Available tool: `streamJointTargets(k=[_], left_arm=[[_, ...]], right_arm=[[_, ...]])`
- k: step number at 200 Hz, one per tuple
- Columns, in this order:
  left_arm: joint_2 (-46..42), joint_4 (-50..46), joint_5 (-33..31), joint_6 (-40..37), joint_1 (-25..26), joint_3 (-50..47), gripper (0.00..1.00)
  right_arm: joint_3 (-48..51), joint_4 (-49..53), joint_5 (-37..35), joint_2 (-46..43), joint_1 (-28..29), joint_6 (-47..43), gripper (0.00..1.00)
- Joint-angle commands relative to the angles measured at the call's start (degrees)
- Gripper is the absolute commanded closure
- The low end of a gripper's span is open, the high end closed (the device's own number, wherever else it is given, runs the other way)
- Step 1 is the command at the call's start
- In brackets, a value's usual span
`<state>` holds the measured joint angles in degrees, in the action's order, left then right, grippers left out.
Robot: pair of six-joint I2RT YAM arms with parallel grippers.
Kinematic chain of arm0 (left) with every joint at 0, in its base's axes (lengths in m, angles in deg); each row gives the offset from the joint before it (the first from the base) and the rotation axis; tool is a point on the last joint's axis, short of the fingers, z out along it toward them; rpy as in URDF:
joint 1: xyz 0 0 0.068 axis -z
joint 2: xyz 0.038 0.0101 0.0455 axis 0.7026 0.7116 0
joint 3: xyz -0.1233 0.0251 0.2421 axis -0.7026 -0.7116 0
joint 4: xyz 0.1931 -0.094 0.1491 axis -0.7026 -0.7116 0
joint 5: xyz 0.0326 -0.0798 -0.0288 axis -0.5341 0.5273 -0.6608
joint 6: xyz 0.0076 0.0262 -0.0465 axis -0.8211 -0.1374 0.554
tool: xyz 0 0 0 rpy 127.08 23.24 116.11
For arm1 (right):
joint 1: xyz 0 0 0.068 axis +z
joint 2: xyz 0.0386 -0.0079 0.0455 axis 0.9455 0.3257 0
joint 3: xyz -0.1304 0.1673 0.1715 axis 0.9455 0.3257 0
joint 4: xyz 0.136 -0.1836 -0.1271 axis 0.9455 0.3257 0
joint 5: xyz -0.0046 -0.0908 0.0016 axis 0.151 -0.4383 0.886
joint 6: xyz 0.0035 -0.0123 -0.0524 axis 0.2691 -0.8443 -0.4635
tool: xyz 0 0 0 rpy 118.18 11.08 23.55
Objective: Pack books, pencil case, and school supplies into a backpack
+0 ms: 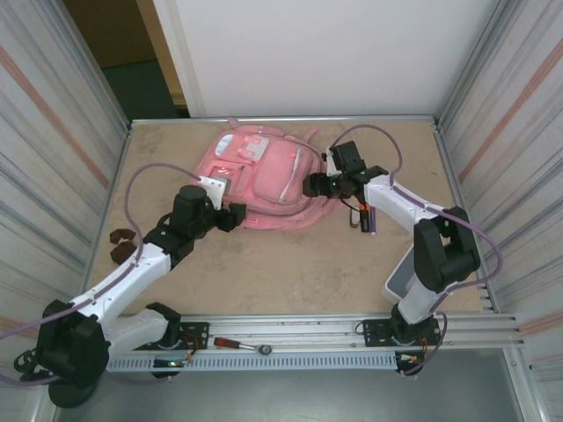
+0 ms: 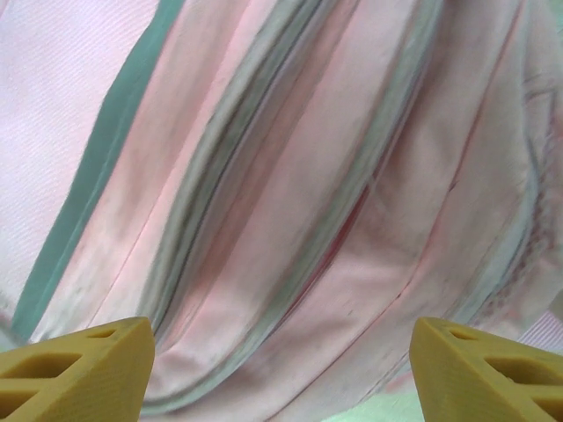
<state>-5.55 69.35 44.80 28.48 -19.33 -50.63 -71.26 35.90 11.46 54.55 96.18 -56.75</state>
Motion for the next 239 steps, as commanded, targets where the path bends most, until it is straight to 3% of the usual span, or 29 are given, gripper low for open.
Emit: streamJointTargets(k=[1,27,67,100,152,239], left_arm=[[0.8,-0.5,-1.4,-16.5,-3.2,1.6,0.35],[4.5,2.9,2.1,-29.7,-6.5,0.8,0.34],[10.8,1.5,2.3,-50.8,-8.3,1.9,0.33],[17.3,2.9,4.0,-61.5,-8.4,3.8,0.34],[25.9,5.7,1.6,-63.2,-8.2,7.9,0.43],[26.5,2.0,0.8,-61.0,-7.6,8.0,0.81]], right_arm=[[1.7,0.2,-0.8,-2.2,1.0,-0.7,0.25],[2.0,0.0,1.1,-2.1,2.1,0.0,0.24],[3.9,-0.6,2.9,-1.8,4.4,1.5,0.24],[6.6,-0.2,2.5,-3.1,4.4,2.4,0.24],[9.9,-0.1,0.6,-4.2,4.1,2.6,0.24],[9.4,-1.2,0.9,-1.8,3.4,2.6,0.24]])
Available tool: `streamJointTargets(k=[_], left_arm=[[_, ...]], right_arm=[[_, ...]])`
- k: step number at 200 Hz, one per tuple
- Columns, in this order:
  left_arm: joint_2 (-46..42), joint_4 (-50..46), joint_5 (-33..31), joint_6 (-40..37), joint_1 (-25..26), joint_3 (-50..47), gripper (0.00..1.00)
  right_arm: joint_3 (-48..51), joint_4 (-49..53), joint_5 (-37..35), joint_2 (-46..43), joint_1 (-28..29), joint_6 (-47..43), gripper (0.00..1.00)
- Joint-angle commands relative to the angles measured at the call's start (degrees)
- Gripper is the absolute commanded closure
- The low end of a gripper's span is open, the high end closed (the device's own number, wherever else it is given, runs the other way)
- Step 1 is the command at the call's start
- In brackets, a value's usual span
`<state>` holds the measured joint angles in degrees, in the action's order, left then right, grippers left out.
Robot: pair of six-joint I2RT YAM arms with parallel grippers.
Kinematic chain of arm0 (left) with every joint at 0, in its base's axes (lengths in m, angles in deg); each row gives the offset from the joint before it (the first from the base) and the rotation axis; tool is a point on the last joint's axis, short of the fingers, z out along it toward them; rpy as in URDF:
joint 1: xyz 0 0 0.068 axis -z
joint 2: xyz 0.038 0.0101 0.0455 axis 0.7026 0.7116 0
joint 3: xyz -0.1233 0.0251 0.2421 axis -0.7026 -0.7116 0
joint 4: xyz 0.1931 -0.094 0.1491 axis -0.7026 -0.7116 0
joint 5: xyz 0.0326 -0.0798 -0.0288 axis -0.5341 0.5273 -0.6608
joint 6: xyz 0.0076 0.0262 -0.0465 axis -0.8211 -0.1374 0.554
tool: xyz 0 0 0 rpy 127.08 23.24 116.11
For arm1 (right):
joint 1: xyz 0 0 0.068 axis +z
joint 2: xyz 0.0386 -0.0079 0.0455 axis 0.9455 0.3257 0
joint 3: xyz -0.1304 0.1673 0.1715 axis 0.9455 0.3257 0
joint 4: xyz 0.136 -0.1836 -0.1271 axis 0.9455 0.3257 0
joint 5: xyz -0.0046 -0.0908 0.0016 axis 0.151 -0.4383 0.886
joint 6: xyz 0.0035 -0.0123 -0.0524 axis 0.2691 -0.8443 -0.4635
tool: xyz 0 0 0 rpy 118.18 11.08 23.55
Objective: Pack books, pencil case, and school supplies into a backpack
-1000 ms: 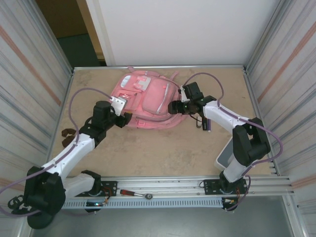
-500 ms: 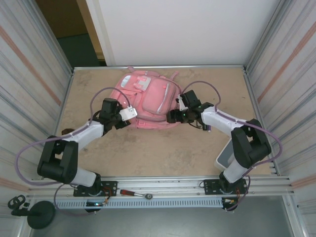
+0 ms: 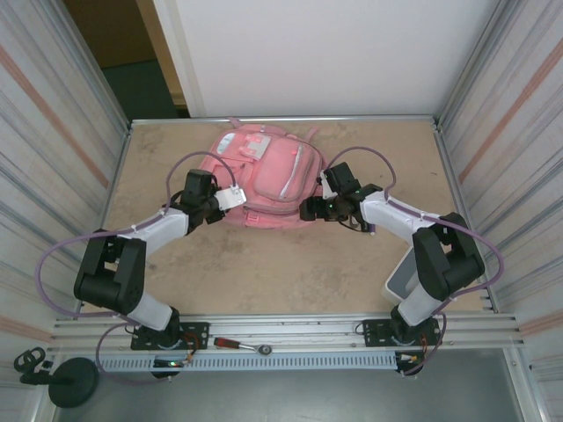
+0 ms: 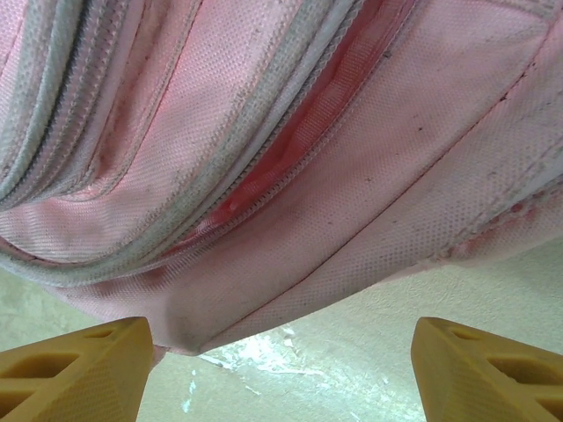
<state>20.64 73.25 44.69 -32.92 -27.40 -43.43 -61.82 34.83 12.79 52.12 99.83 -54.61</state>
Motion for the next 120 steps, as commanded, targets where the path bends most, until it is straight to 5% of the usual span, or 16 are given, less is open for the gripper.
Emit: streamJointTargets(k=[1,75,120], left_arm=[[0.3,-1.9,0.9,0.4,0.4,0.8,0.82],[-4.1,-7.5,2.0,5.6,0.8,0.9,1.0],[-9.2,-9.6,1.4,13.0,1.4,-2.1,1.0]], right_arm=[[0.0,-0.2,-0.5,0.6,-0.3,0.5,0.24],[-2.3,-1.0,1.2,3.2,-1.7,0.4,0.24],[-9.1,-2.4,5.0,9.5,-3.3,1.5,0.24]])
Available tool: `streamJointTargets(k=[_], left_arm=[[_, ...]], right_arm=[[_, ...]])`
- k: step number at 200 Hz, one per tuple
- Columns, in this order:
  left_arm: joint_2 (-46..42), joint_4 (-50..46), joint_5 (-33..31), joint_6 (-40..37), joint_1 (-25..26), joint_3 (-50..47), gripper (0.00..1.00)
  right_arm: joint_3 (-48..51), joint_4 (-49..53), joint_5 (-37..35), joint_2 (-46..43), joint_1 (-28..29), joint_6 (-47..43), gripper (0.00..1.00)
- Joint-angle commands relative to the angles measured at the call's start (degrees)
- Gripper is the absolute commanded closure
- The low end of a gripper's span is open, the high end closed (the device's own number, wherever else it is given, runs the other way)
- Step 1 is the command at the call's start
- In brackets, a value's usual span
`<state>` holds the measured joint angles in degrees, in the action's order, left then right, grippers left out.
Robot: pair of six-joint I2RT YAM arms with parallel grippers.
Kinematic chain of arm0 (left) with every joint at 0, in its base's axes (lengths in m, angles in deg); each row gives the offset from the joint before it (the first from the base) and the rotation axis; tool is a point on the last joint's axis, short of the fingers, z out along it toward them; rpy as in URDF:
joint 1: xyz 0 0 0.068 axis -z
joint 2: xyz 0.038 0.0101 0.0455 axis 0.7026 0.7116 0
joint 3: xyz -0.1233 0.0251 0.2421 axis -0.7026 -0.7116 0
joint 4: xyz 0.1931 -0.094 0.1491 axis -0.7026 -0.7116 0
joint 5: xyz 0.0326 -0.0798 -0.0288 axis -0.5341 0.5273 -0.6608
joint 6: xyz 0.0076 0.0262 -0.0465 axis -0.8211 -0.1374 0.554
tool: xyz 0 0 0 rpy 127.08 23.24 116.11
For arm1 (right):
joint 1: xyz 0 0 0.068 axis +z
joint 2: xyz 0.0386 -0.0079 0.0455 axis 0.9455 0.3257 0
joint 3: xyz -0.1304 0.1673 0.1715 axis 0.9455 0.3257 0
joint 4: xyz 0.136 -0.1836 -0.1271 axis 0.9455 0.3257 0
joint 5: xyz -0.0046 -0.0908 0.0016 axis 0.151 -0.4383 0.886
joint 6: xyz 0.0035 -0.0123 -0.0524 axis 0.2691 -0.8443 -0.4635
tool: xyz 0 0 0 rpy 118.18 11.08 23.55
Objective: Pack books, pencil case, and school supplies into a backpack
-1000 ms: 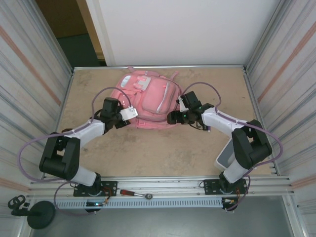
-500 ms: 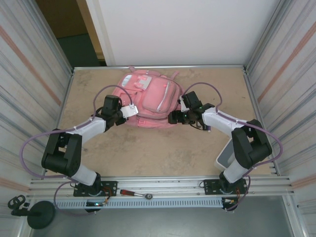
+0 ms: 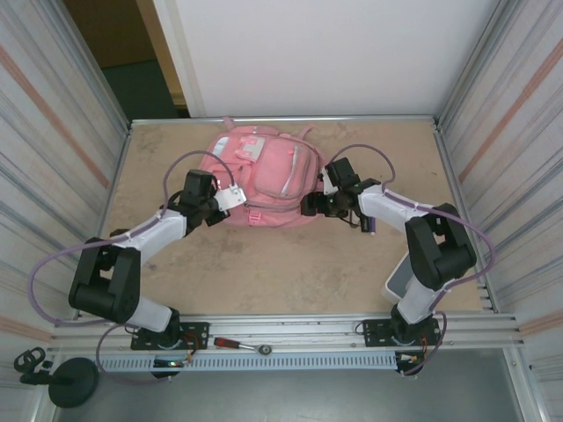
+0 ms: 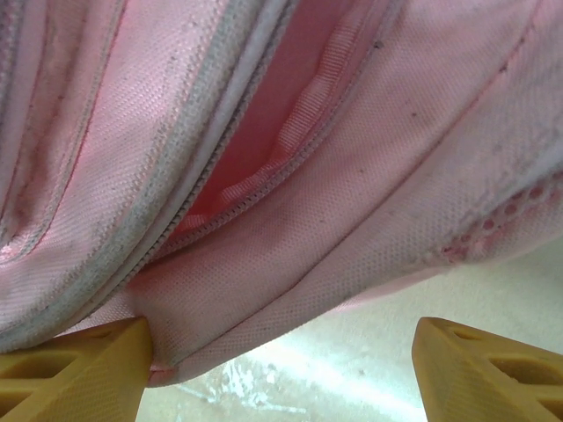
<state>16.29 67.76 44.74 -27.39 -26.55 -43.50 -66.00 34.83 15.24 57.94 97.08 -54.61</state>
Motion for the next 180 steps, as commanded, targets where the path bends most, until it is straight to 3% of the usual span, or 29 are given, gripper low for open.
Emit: streamJointTargets(k=[1,67,124,180], left_arm=[[-4.9,-4.2,1.3,7.6,0.5,-2.1,1.0],[-13.2,-3.9,4.7,13.8,5.6,-7.4,1.0],[-15.1,-4.2,13.6,15.3,7.9,-7.3,1.0],[-18.2,-2.3,18.6,16.6,7.8,-8.9,1.0]], right_arm=[[-5.2,-2.4,2.7,3.8,-0.6,1.5,0.24],[-15.5,0.1,3.2,9.2,-2.3,1.3,0.24],[-6.6,1.5,-5.3,-2.7,-1.9,-1.2,0.24],[1.8,0.6,-12.3,-13.7,3.3,-3.8,0.24]])
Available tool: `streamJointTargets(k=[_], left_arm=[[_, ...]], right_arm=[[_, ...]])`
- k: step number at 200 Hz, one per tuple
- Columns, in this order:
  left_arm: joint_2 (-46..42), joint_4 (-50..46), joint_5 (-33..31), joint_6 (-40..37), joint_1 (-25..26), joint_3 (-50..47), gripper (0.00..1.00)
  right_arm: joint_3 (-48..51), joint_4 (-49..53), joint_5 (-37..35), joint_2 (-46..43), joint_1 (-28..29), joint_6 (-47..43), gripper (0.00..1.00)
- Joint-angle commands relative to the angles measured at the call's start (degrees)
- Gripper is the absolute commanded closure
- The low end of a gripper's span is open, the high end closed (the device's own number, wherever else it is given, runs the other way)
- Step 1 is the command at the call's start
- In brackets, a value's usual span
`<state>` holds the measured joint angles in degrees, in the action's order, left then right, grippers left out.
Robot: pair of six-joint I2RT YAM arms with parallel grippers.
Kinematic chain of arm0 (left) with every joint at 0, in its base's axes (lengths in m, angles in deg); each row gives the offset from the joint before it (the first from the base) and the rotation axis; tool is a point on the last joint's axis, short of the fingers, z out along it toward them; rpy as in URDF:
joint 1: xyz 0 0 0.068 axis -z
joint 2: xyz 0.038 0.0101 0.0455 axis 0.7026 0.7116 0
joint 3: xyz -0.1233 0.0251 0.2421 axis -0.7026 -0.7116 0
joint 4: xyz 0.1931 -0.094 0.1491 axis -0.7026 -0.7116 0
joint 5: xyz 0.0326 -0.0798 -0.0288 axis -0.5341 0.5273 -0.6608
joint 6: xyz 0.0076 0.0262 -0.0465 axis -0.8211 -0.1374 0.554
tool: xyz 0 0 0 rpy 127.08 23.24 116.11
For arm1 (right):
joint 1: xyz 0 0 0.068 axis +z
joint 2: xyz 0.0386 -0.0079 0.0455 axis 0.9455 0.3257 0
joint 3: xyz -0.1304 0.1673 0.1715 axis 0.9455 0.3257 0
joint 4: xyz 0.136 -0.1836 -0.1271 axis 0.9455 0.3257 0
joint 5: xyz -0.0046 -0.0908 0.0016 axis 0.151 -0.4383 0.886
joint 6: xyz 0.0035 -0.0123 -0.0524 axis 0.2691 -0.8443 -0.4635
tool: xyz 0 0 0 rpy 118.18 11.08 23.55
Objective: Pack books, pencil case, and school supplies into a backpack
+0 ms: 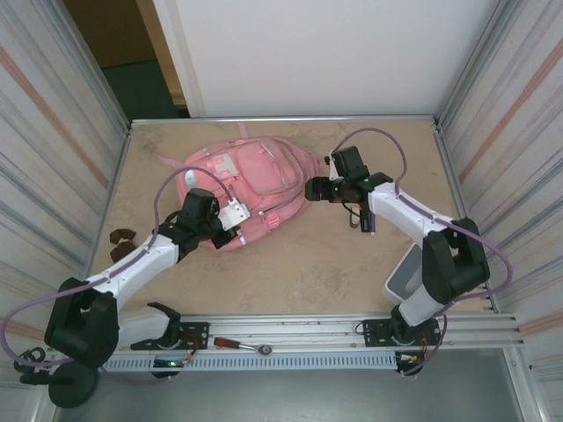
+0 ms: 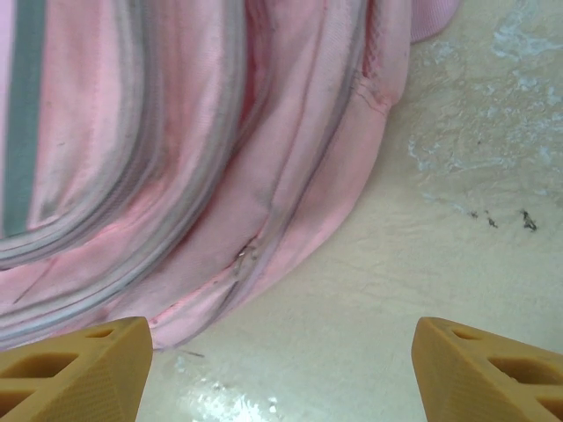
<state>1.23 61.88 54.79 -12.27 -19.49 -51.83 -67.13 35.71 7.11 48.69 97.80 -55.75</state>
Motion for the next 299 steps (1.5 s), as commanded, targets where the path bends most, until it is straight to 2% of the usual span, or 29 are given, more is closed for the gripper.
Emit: streamJointTargets(k=[1,54,82,108,150,227,262,299], left_arm=[[-3.2,3.7,8.6,1.5,0.8,-0.7,1.0],[-2.6,5.4,11.1,3.4,0.7,-1.2,1.0],[-2.5,5.8,11.2,3.4,0.7,-1.3,1.0],[-2.4,5.7,11.2,3.5,0.7,-1.4,1.0],[-2.3,5.9,11.2,3.4,0.7,-1.3,1.0],[-2.6,5.8,11.2,3.4,0.6,-1.3,1.0],[-2.4,5.9,11.1,3.3,0.7,-1.4,1.0],[-2.4,5.8,10.7,3.2,0.6,-1.5,1.0]], right_arm=[[3.1,-0.4,-4.2,-4.7,2.8,-2.7,0.24],[12.2,-13.8,-2.4,-10.9,15.5,-4.0,0.29],[13.9,-19.9,-5.4,-9.2,22.3,-4.9,0.32],[12.9,-22.0,-9.3,-5.9,26.0,-4.9,0.38],[9.5,-22.9,-7.8,-0.2,26.6,-2.4,0.54],[9.2,-26.6,-6.4,4.8,26.0,2.3,0.63],[10.7,-30.8,-3.2,4.9,24.1,4.6,0.65],[12.6,-34.7,1.4,4.3,22.1,6.9,0.76]])
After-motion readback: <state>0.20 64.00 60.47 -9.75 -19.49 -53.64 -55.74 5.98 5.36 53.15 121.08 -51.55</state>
